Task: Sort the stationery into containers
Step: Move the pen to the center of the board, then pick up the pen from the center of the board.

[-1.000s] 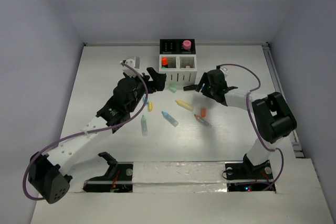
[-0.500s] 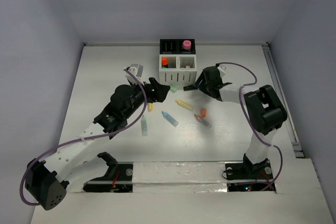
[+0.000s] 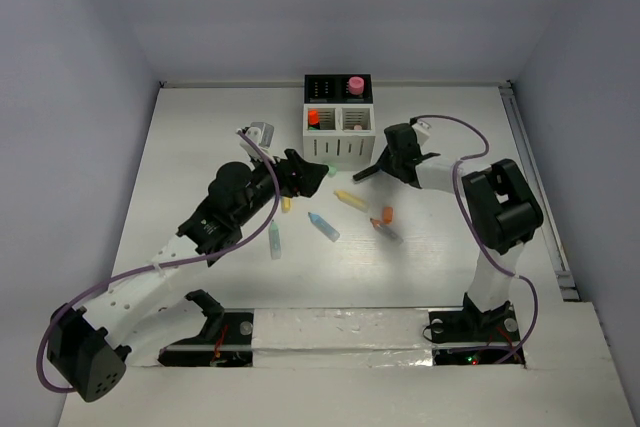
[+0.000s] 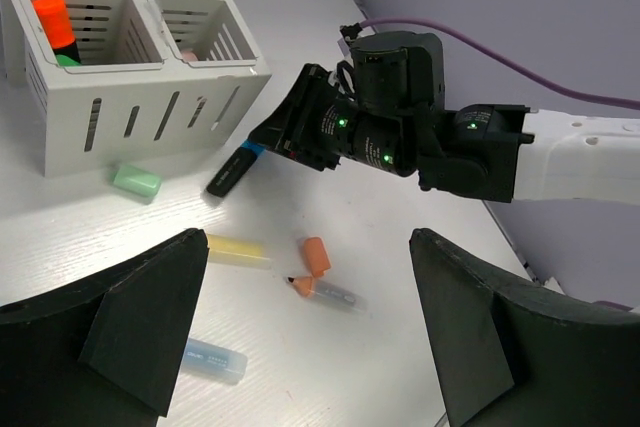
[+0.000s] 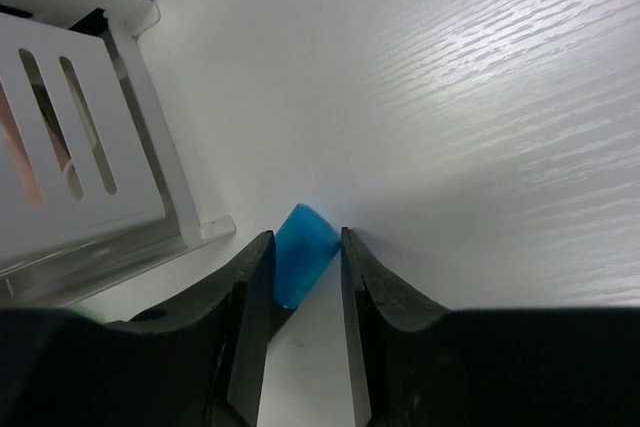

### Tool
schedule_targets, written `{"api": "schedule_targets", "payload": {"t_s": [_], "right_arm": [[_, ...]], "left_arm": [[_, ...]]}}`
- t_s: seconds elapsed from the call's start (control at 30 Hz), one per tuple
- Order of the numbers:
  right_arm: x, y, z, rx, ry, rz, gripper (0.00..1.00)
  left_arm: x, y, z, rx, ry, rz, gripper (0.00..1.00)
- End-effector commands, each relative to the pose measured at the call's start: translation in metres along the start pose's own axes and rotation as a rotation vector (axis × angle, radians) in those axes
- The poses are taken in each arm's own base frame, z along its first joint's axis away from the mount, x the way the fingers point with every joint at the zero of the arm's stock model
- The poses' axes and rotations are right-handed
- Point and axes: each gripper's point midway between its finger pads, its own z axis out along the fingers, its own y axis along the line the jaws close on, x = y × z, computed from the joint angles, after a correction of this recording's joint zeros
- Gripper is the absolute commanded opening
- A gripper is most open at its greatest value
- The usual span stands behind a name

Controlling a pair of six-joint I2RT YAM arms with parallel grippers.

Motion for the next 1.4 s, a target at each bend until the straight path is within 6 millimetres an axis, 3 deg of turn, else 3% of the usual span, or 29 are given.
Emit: {"api": "schedule_targets", "payload": {"t_s": [0.0, 0.27, 0.3, 0.33, 0.43, 0.53, 0.8, 0.97, 1.03, 1.07, 1.17, 1.37], "right_arm": [[0.006, -0.033, 0.0, 0.13, 0.027, -0.117, 0.36], [-0.017, -0.053, 0.013, 0.13, 0.024, -0.23, 0.35], [-0.022, -0.059, 0.014, 0.125, 0.026, -0.227, 0.43], [-0.025, -0.047, 0.011, 0.062, 0.024, -0.232, 0.5], [-0.035, -0.041, 0.001, 0.025, 0.031, -0.269, 0.71], [-0.035, -0.037, -0.009, 0.006, 0.061, -0.277, 0.8], [-0.006, -0.035, -0.043, -0.058, 0.194, -0.159, 0.8], [-0.001, -0.034, -0.044, -0.06, 0.221, -0.156, 0.72], [-0.001, -0.032, -0.039, -0.056, 0.237, -0.159, 0.71], [-0.001, -0.032, -0.037, -0.052, 0.237, -0.163, 0.71], [0.002, -0.034, -0.029, -0.029, 0.259, -0.173, 0.71], [-0.001, -0.028, -0.024, -0.021, 0.253, -0.192, 0.63]], "left_arm": [[-0.018, -0.016, -0.005, 0.061, -0.065, -0.007, 0.8], [-0.018, -0.014, -0.006, 0.051, -0.066, -0.007, 0.8], [-0.017, -0.014, -0.006, 0.052, -0.064, -0.008, 0.8], [-0.017, -0.014, -0.005, 0.052, -0.064, -0.01, 0.8], [-0.017, -0.014, -0.004, 0.055, -0.063, -0.011, 0.81], [-0.017, -0.016, -0.003, 0.06, -0.06, -0.013, 0.8], [-0.022, -0.018, -0.008, 0.057, -0.065, -0.021, 0.82], [-0.033, -0.026, -0.014, 0.064, -0.075, -0.028, 0.87], [-0.042, -0.031, -0.018, 0.071, -0.086, -0.03, 0.99], [-0.046, -0.033, -0.02, 0.074, -0.091, -0.028, 0.99], [-0.062, -0.037, -0.026, 0.053, -0.108, -0.007, 0.99], [-0.129, -0.055, -0.052, -0.003, -0.231, 0.057, 0.99]]}}
